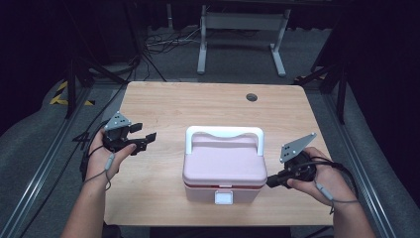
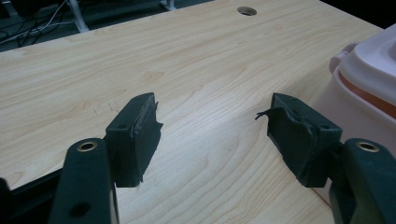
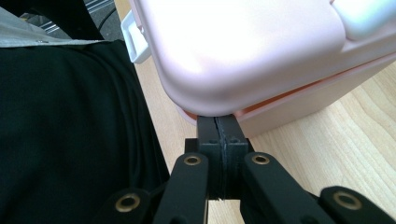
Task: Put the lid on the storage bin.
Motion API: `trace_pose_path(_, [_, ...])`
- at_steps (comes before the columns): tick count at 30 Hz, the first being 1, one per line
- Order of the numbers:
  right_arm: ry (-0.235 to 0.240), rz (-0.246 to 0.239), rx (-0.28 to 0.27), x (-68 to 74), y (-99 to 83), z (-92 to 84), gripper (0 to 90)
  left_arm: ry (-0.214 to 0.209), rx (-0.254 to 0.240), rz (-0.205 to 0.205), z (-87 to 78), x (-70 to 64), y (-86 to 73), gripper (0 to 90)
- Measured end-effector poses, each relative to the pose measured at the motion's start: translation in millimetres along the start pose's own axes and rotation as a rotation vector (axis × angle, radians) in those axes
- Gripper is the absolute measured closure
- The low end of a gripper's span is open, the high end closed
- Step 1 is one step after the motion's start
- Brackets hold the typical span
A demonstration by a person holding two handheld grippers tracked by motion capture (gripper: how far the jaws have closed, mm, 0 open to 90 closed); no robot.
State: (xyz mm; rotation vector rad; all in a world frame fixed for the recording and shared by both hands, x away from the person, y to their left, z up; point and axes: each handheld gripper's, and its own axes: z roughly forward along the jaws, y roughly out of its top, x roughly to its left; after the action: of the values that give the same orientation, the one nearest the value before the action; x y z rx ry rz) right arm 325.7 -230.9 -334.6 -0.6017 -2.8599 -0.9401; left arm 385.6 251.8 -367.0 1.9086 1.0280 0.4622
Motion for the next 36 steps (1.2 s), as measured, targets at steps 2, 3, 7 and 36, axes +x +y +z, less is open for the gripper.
trace_pose_path(2, [0.000, -0.001, 0.012, 0.0, -0.3, 0.6, 90.0, -0.001, 0.001, 0.002, 0.4, 0.0, 0.0, 34.0])
trace_pose_path(3, [0.001, -0.004, 0.017, -0.3, -0.4, 1.3, 90.0, 0.001, 0.002, 0.003, 0.4, 0.0, 0.1, 34.0])
trace_pose_path(7, [-0.001, 0.007, 0.027, -1.2, -1.2, 0.9, 90.0, -0.001, 0.002, 0.001, 0.3, 0.2, 0.1, 34.0])
trace_pose_path(36, [-0.042, 0.111, -0.480, -11.7, 3.3, -42.6, 50.9, 0.039, -0.010, -0.017, -16.9, 3.6, -12.1, 34.0])
